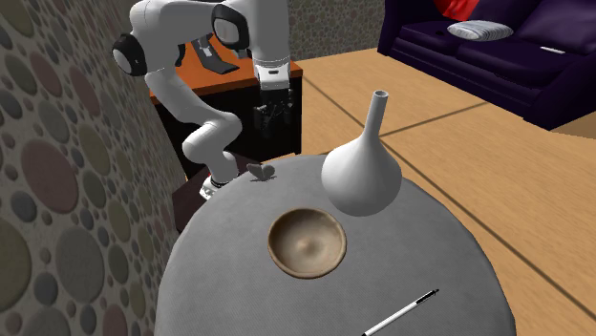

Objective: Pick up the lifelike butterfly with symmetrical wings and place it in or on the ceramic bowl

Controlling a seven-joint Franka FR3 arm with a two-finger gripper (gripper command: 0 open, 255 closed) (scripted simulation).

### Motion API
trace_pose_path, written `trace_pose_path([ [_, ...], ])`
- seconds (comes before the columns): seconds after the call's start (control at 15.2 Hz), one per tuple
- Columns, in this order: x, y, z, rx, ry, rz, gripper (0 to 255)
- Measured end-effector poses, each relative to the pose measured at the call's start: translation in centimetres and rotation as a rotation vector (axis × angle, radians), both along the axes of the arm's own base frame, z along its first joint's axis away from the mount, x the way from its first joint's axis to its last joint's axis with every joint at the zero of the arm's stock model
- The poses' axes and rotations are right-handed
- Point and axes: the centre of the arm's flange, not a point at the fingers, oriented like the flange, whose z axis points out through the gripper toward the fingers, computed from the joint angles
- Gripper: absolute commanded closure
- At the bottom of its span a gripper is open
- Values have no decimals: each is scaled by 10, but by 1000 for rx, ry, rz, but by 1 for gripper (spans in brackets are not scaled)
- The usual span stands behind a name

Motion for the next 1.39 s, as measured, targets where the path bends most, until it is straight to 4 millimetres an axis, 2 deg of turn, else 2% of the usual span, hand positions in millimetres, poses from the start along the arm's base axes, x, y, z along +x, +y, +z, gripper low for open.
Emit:
trace_pose_path([
  [0.13, -1, -6, -2, -3, -12, -28, 0],
  [0.33, -2, -29, -14, -20, -81, -176, 0],
  [0.53, -8, -63, -29, -39, -161, -350, 0],
  [0.79, -16, -90, -41, -59, -245, -526, 0],
  [1.19, -10, -98, -73, -61, -255, -546, 0],
  [1.39, -8, -99, -78, -61, -256, -547, 0],
])
